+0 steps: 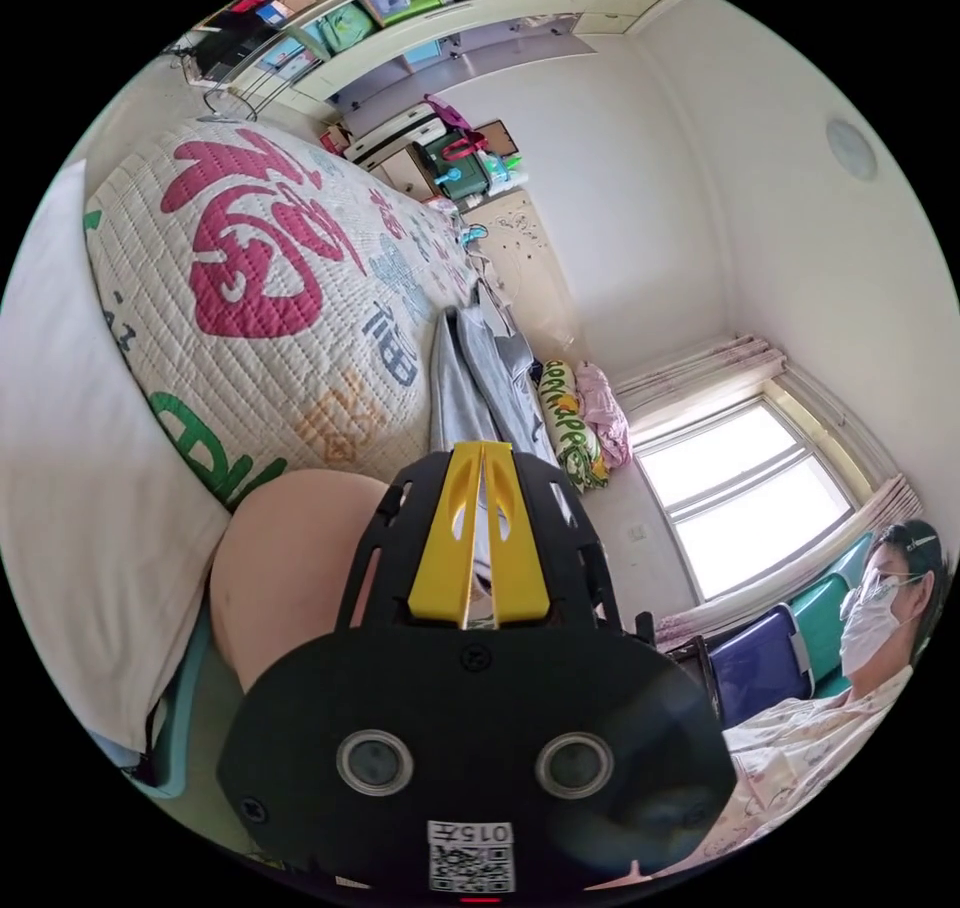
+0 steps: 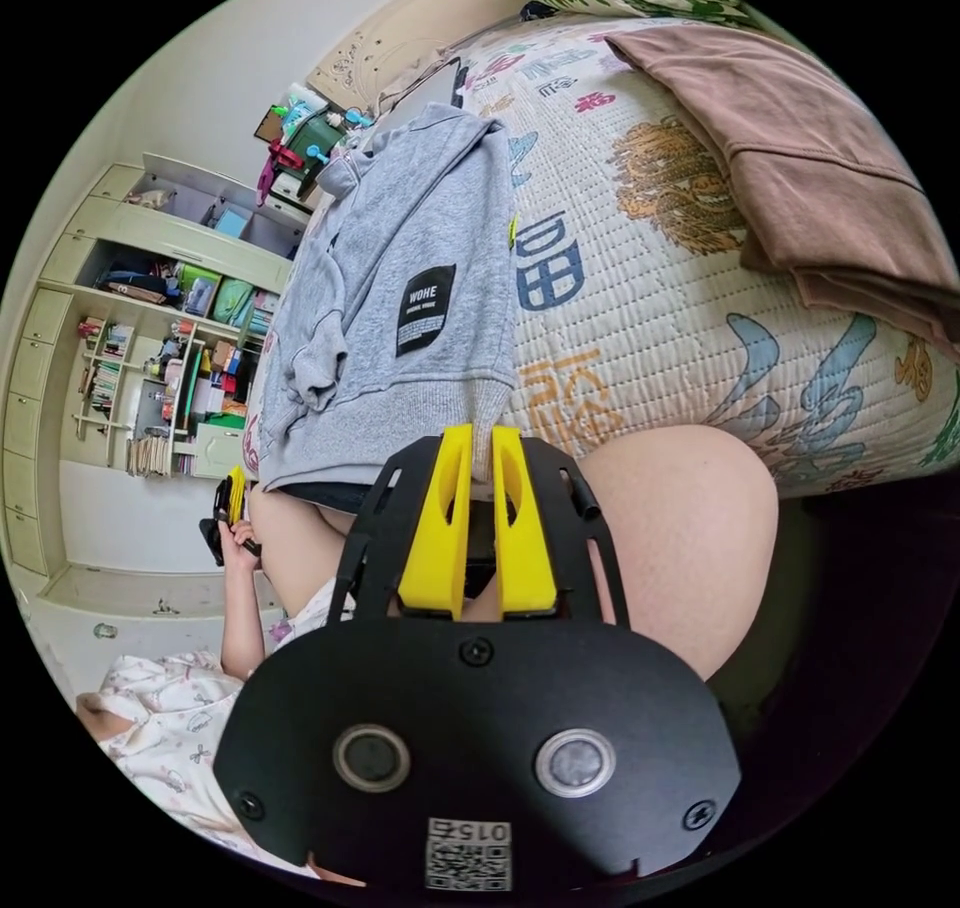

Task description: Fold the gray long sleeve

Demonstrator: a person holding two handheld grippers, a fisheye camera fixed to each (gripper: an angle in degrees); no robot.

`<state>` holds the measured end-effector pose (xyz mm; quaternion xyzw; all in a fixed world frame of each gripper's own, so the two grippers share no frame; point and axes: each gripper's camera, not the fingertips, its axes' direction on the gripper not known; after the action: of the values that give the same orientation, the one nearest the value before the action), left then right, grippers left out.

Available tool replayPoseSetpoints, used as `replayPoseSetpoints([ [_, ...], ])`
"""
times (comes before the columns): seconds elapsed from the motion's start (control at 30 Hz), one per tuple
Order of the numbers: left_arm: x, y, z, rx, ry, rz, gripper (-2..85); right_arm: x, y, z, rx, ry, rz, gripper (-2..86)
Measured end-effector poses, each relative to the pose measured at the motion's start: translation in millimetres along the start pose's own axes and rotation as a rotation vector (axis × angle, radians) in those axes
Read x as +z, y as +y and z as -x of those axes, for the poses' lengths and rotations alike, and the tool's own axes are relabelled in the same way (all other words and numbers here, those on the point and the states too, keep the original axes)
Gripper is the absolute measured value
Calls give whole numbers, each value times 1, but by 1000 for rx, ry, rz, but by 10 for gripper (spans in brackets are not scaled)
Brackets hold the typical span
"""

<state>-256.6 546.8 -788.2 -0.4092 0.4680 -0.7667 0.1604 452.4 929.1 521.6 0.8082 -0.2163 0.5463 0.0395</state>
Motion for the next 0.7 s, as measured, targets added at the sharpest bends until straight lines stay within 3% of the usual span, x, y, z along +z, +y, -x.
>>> replayPoseSetpoints([
  [0.2,-8,-8,3,-6,11,11,-9,11,63,-9,88,32,-142,21],
  [0.27,-11,-13,4,-12,8,29,-9,-1,113,-12,198,-55,-359,4],
  [0.4,-19,-20,7,-21,12,52,-9,-47,186,14,213,-113,-756,-3],
  [0.47,-25,-25,7,-27,9,60,-9,-83,219,57,73,-204,-940,-4],
  [0.7,-39,-34,-3,-40,-33,66,-9,-139,331,185,-431,-571,-1294,-5],
])
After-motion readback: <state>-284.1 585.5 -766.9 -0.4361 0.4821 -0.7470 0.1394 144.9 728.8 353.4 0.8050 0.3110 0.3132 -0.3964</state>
